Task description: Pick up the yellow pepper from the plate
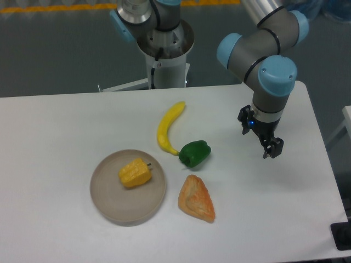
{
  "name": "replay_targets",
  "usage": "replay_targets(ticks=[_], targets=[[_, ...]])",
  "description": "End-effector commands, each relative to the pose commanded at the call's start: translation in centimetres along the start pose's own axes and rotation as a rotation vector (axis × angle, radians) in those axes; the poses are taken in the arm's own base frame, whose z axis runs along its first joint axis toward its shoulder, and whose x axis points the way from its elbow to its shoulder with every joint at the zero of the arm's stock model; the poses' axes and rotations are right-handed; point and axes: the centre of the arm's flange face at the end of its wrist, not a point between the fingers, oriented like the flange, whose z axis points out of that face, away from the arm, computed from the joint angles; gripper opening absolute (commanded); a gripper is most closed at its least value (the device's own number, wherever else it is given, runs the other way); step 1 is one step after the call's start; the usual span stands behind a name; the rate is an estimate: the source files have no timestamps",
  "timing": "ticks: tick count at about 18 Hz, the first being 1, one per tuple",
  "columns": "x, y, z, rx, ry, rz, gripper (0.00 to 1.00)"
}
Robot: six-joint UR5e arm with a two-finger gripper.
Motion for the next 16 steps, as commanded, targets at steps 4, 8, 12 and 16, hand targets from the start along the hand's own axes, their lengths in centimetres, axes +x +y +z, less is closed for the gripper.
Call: replay_targets(ticks=[4, 8, 12, 16], targets=[[0.0, -0.1, -0.1, 0.0, -0.003, 0.001, 1.0], [0.1, -0.3, -0.9, -0.001, -0.012, 0.006, 1.0], [1.7, -3.4, -1.3, 0.016, -0.014, 0.032, 1.0], [3.0, -6.7, -2.9, 0.08, -0.033, -0.035, 1.0]])
